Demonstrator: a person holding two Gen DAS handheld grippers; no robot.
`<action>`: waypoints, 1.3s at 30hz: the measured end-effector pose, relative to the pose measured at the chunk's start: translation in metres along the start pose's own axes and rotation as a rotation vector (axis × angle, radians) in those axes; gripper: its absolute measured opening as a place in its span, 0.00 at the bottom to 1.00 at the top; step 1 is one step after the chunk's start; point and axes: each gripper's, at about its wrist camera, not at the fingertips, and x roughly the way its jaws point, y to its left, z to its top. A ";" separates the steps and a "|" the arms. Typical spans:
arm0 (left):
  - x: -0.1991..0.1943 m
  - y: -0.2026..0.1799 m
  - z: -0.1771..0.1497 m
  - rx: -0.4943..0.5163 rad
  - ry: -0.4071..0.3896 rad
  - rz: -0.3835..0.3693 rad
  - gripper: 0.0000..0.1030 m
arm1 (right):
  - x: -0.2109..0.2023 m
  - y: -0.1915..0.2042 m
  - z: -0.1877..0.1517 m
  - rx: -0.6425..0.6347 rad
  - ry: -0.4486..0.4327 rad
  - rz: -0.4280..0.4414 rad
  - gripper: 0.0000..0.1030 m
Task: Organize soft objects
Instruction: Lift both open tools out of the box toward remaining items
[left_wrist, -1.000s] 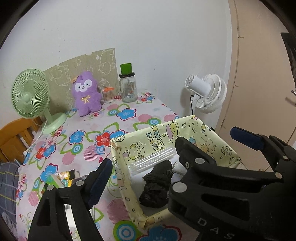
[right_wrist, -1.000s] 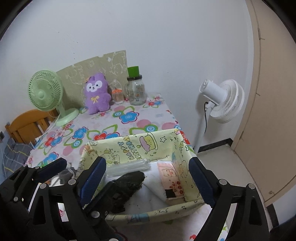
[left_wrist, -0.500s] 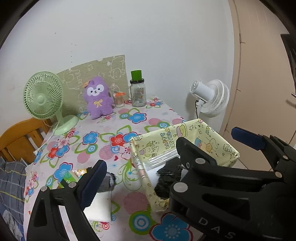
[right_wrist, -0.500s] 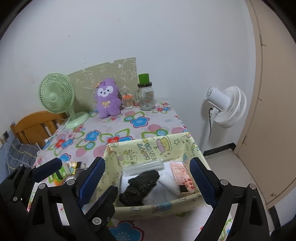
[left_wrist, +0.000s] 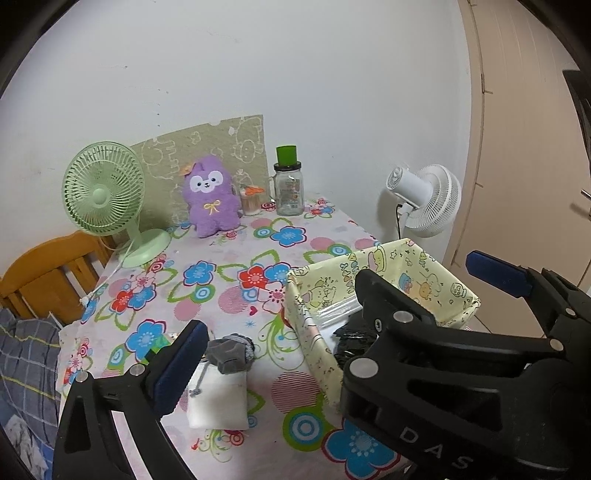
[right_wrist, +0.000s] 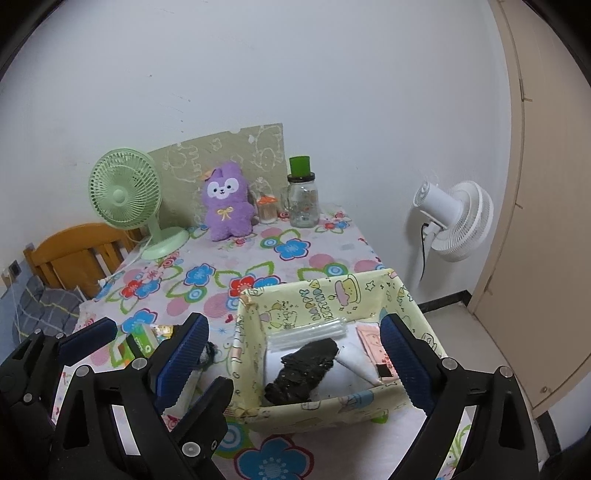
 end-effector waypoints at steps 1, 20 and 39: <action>-0.001 0.001 -0.001 -0.001 -0.002 0.000 0.98 | -0.001 0.002 0.000 -0.001 -0.003 -0.002 0.94; -0.024 0.040 -0.012 -0.061 -0.025 0.054 1.00 | -0.021 0.040 0.001 -0.058 -0.059 0.008 0.99; -0.025 0.071 -0.026 -0.088 -0.018 0.103 1.00 | -0.013 0.077 -0.008 -0.090 -0.037 0.075 0.99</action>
